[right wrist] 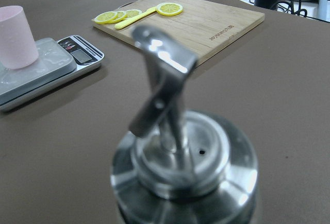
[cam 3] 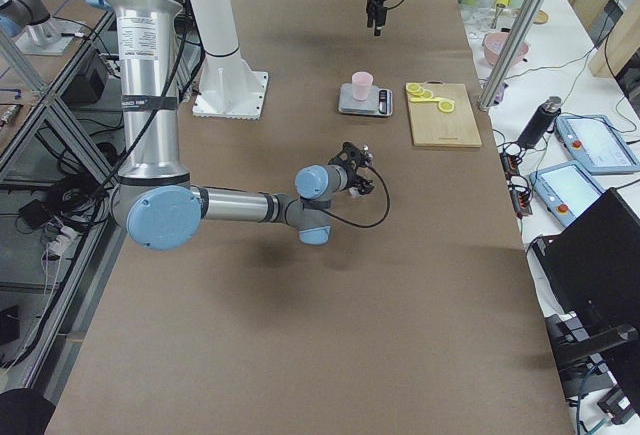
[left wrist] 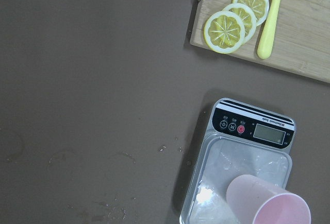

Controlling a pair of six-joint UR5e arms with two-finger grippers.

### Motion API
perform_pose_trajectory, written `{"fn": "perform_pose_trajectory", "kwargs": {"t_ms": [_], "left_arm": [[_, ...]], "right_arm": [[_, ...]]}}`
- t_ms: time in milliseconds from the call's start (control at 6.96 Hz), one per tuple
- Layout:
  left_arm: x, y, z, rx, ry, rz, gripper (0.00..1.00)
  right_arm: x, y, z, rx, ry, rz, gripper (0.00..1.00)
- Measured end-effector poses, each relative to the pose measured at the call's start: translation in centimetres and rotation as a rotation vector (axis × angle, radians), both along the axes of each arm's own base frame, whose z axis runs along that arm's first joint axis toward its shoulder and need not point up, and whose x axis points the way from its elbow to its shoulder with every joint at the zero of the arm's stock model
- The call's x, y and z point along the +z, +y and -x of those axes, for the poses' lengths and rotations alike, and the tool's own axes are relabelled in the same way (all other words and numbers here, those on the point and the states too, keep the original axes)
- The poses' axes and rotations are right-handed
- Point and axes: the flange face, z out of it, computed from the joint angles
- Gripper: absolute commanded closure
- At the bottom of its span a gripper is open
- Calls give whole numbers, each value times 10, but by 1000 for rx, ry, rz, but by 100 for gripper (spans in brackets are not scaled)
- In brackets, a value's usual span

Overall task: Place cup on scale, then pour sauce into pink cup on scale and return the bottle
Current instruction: 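Lift the left gripper away from the cup while the right gripper reaches the glass dispenser, then grasp the glass sauce dispenser with the right gripper and lift it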

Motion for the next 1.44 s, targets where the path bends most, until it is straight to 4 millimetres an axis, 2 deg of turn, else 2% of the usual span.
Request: {"fn": "perform_pose_trajectory", "kwargs": {"t_ms": [431, 718, 1149, 1293, 1436], "left_arm": [[1, -1, 2, -3, -1, 1, 2], [0, -1, 3, -4, 0, 0, 2], [1, -1, 3, -5, -6, 7, 2], [1, -1, 4, -5, -6, 7, 2], [1, -1, 4, -5, -6, 7, 2]], "right_arm": [[2, 0, 6, 16, -17, 2, 9], [16, 0, 9, 31, -44, -9, 9], [16, 0, 26, 59, -87, -3, 10], [18, 2, 29, 60, -93, -5, 18], [21, 3, 30, 60, -94, -5, 44]]}}
